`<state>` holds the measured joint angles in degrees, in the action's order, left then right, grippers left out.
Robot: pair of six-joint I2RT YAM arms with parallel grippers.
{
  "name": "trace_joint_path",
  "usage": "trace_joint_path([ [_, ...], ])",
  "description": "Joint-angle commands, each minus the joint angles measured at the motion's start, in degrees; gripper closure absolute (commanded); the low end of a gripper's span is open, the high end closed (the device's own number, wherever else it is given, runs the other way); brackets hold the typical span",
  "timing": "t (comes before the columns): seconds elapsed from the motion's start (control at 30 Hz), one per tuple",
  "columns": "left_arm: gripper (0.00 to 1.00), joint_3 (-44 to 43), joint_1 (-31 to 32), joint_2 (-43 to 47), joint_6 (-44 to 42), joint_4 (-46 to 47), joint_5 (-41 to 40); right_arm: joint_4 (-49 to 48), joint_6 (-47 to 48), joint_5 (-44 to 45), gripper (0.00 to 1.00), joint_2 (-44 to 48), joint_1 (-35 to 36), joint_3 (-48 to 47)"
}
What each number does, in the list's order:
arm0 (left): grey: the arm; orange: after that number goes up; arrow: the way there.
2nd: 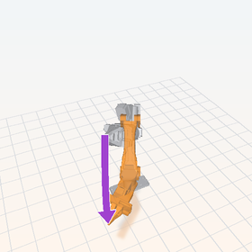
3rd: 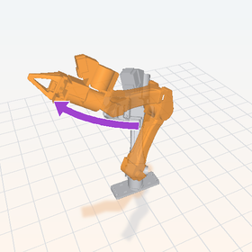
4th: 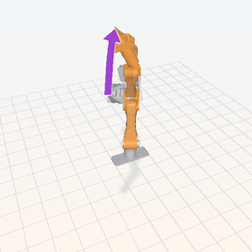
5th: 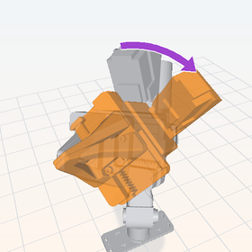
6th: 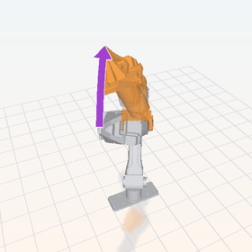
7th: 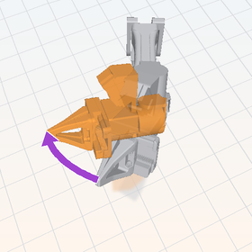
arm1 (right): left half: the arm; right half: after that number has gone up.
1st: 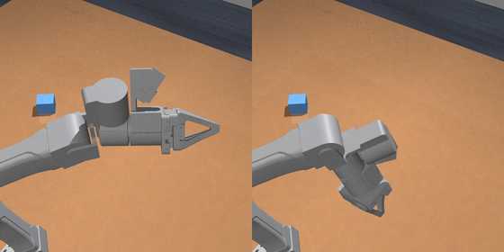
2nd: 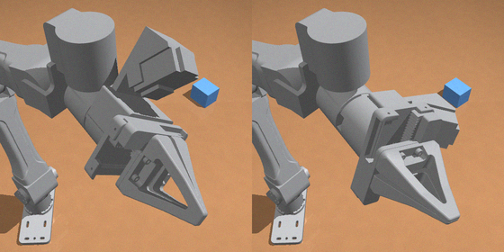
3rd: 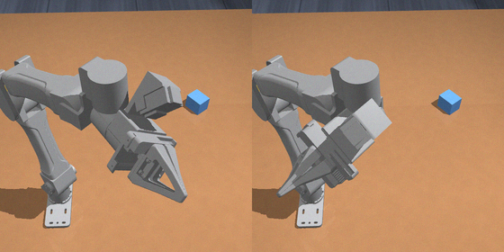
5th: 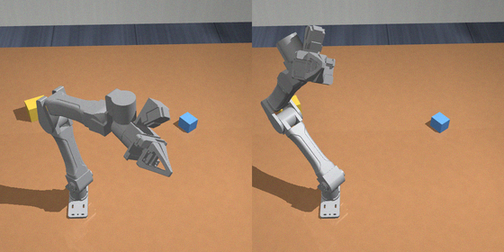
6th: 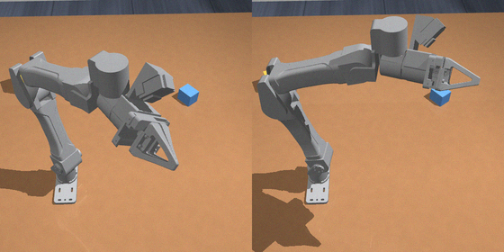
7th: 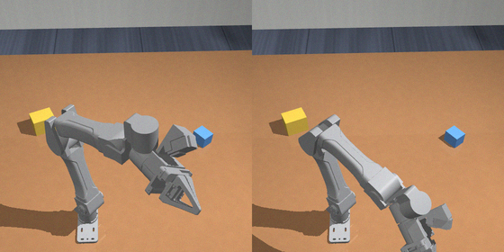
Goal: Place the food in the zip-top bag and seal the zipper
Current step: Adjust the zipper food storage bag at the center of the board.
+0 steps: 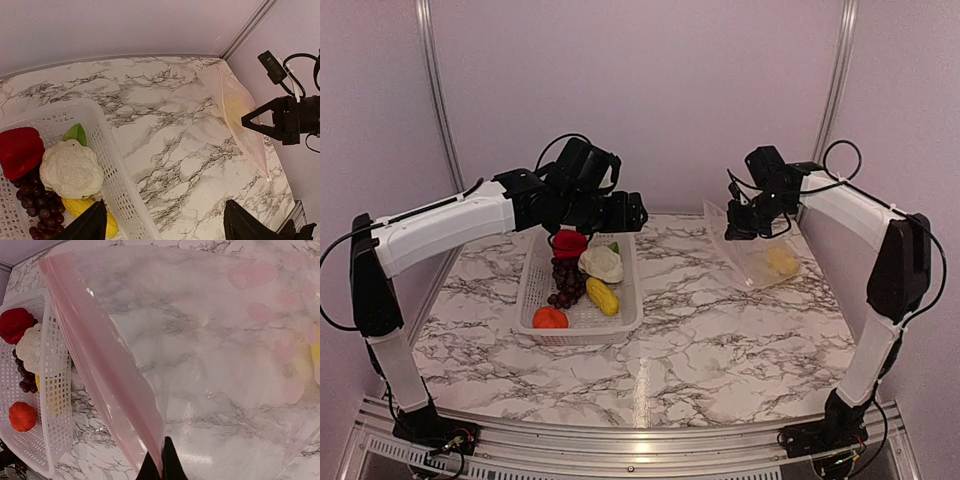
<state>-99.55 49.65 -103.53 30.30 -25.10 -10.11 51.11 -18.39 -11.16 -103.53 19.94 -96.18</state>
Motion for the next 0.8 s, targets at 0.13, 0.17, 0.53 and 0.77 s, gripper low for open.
trace_joint_path([
  [0.13, 0.19, 0.40, -0.88, -4.64, 0.73, 8.96, 12.41, -2.23, -1.80, -4.18, 1.00, 1.42, 2.60, -2.34],
  [0.17, 0.19, -0.89, -0.90, -6.15, 1.26, 9.62, 13.42, -2.24, -2.08, -4.36, 1.00, 1.28, 3.31, -2.68],
  [0.53, 0.39, -5.39, -0.91, -18.25, 12.77, 17.14, 22.75, -3.24, -4.27, -5.90, 1.00, -1.90, 9.90, -5.44],
  [0.77, 0.55, -4.71, -1.37, -20.31, 16.51, 16.34, 22.06, -3.53, -4.31, -7.02, 1.00, -1.74, 10.38, -5.29],
])
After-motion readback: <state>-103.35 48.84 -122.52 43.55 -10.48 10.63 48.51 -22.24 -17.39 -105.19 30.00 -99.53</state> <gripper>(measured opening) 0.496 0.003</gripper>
